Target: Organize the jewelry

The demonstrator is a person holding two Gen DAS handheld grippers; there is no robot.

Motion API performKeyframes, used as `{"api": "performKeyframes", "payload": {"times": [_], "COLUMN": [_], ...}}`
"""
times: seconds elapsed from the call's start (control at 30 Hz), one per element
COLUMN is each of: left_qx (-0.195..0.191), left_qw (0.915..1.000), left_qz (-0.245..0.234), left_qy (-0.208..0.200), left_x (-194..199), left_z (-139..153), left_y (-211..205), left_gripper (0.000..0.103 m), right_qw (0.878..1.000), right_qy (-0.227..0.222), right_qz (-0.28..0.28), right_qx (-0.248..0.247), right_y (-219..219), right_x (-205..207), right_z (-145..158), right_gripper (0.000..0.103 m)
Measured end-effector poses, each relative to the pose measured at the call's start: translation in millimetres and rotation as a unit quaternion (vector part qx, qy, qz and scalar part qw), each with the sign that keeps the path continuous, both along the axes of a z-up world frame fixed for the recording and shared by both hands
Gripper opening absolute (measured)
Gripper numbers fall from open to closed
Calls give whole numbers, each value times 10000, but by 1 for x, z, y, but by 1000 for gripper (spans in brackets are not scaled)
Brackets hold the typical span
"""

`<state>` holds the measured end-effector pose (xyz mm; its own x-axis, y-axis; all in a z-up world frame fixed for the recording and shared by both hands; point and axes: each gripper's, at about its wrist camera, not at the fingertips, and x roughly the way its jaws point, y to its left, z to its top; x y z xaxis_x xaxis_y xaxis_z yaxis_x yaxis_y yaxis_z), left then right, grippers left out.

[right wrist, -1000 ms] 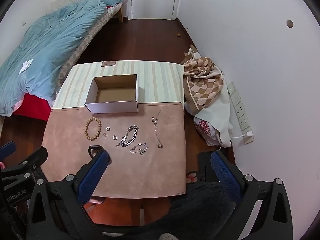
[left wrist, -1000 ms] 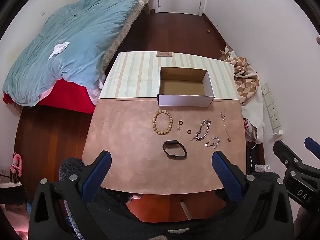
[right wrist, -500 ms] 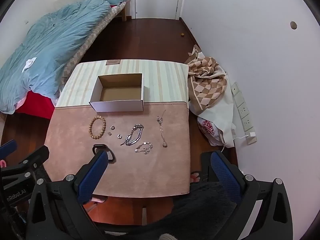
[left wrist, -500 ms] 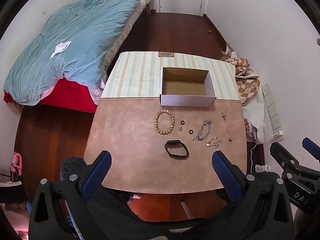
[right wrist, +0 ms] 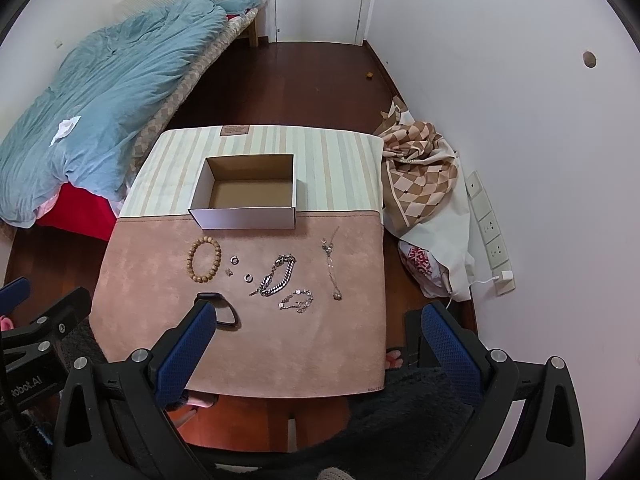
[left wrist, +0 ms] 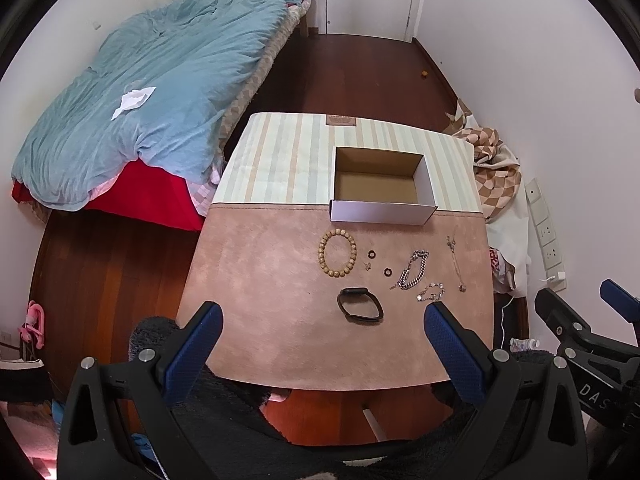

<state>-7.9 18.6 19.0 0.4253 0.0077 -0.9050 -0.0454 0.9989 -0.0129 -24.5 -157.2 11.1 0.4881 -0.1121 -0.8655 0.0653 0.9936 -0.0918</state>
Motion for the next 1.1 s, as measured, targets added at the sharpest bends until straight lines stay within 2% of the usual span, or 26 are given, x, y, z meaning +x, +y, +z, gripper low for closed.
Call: {"api": "performKeyframes", "payload": {"times": [1.1], "left_qx": [-6], "left_qw": [10000], "left_qz": [16], "left_qy": [5], "left_x": [-1], "left_z": [1], "left_y": [3], "left_gripper": [103], "right_qw": [10000], "right_qy": [-29], "right_qz": [-17], "right_qx": [6], "right_y": [-4], "right_x": [-1], "right_z": [6], "right_gripper": [103]}}
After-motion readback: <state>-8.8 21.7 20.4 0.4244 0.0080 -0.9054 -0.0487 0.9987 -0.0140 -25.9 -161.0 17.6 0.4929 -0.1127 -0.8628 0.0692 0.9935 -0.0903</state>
